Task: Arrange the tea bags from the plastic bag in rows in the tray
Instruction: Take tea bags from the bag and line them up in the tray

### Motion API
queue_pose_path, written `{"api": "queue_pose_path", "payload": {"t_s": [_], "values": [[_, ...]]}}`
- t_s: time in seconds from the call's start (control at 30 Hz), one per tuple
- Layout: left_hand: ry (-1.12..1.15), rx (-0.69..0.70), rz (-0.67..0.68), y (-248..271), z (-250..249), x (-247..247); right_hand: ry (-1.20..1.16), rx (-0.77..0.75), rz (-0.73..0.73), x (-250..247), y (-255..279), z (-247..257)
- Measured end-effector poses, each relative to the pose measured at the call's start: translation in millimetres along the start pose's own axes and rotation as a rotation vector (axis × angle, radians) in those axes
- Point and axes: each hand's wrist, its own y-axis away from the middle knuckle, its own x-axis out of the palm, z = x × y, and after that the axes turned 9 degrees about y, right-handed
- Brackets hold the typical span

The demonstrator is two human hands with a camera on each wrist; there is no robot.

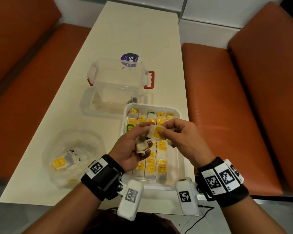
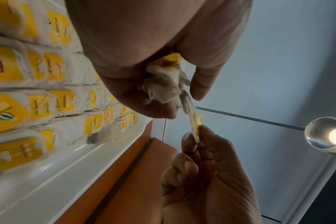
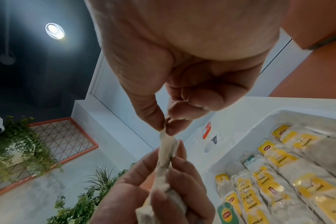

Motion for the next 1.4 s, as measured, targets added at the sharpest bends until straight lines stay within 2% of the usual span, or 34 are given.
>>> {"api": "queue_pose_path", "payload": {"t_s": [0.17, 0.43, 0.6, 0.73, 0.97, 1.13, 1.4], "values": [[-0.131, -0.076, 0.035, 3, -8, -8, -0.001, 0.0, 0.042, -9, 0, 9], [-0.234, -0.032, 0.207, 0, -8, -9, 0.179, -0.042, 0.29, -29, 1, 21], [-0.409, -0.053, 0.307, 1, -7, -4, 0.239, -0.055, 0.315, -39, -5, 27], [-0.505, -0.01, 0.28, 1, -5, -2, 0.257, -0.066, 0.275, -43, -6, 27], [-0.492, 0.104, 0.183, -1, 2, 0, 0.217, -0.042, 0.254, -43, -6, 15], [-0.637, 0.135, 0.192, -2, 8, 0, 0.241, -0.043, 0.225, -47, -8, 9], [-0.7, 0.129, 0.092, -4, 12, -1, 0.32, -0.057, 0.194, -56, -12, 1]]}}
